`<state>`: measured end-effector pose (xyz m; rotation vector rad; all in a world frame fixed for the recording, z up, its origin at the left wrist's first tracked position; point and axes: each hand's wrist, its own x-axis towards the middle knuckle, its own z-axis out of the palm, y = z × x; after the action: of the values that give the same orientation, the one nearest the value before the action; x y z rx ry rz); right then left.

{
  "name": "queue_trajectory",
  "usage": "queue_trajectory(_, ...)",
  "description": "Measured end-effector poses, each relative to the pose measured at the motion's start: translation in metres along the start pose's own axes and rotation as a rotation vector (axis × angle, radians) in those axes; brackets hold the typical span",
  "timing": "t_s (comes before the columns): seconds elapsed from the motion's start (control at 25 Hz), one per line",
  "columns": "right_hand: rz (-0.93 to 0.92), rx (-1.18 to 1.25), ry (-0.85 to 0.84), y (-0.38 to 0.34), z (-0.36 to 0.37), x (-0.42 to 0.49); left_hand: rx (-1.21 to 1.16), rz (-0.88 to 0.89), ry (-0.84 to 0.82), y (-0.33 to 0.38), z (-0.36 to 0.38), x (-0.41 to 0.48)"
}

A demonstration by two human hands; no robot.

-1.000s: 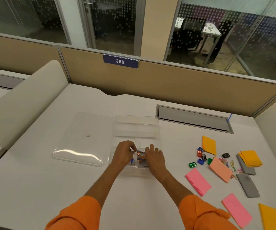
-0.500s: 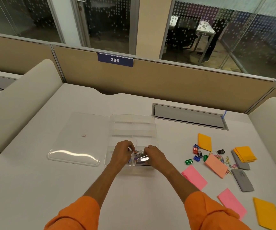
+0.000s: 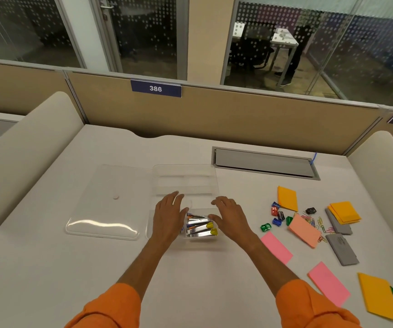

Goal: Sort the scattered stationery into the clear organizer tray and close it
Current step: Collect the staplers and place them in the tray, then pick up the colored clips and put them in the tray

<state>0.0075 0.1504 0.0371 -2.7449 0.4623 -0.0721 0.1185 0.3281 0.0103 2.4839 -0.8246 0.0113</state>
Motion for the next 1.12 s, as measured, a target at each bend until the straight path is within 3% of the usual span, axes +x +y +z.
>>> queue_trajectory(0.28,0.212,0.193,-0.1,0.01,0.023,-0.032,-0.006,0.034,-0.148,0.005,0.014,-0.011)
queue_trajectory(0.48,0.283,0.265,-0.082,0.004,0.033,-0.041,-0.004,0.044,-0.227,-0.001,0.024,-0.012)
queue_trajectory(1.12,0.224,0.26,-0.075,0.008,0.033,-0.066,0.093,0.186,-0.23,0.037,0.039,-0.009)
